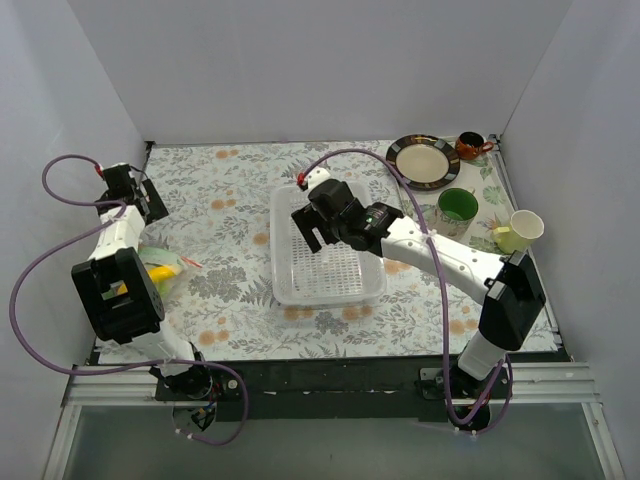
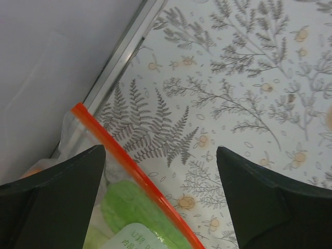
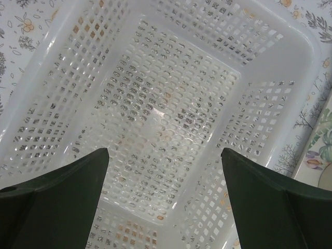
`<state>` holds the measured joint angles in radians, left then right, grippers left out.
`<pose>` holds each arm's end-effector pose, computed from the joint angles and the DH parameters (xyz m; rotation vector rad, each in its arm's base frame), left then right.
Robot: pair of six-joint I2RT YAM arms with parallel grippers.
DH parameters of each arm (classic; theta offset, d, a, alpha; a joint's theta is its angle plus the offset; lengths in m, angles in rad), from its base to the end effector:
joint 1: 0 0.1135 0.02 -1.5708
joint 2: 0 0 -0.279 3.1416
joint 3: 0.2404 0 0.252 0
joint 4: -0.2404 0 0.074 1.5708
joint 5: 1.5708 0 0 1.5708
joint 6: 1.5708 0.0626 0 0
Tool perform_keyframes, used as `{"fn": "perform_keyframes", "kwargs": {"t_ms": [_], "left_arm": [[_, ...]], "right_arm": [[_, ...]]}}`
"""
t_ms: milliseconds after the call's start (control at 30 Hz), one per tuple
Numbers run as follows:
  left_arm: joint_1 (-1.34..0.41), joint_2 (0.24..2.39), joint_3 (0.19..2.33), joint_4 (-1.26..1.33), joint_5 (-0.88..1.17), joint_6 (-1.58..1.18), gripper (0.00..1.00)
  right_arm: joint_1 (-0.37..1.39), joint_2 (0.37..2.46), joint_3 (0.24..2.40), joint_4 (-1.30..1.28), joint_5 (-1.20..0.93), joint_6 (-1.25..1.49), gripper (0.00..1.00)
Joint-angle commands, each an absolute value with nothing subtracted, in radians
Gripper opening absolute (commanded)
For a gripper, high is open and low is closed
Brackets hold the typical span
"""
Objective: Open the zip-top bag and remove the fake food
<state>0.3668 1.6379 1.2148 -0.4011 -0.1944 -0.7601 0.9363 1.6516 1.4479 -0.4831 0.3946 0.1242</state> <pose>0.3490 0.1470 0.2467 -1.3444 1.9583 0.0453 0.2543 0.3049 0.3173 -0.6747 2.0939 0.1465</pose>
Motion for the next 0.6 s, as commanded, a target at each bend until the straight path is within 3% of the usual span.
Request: {"fn": "perform_keyframes", "kwargs": {"t_ms": [0,233,333,367,567], "left_arm": [[0.365,1.588,1.125,-0.322,-0.363,-0.773,0.88],[0.365,1.663,1.106,-0.282,-0.353,-0.761,0.85],[0.365,1.698,1.106,-0.242,-0.347,-0.752,0.74],[0.364,1.722,1.111,-0.239,-0.331,-0.752,0.66],[0.342,1.733,1.076,-0.232,-0.298,-0.736,0.61]], "right_arm": [[0.936,1.632,1.407,-0.405,0.388,0.115,0.98],[0.936,1.628,1.341,-0.365,0.365,0.126,0.98],[0.936,1.624,1.318,-0.353,0.348,0.141,0.98],[0.936,1.62,1.299,-0.348,0.336,0.146,0.98],[0.936,1.588,1.203,-0.331,0.301,0.182,0.98]]}}
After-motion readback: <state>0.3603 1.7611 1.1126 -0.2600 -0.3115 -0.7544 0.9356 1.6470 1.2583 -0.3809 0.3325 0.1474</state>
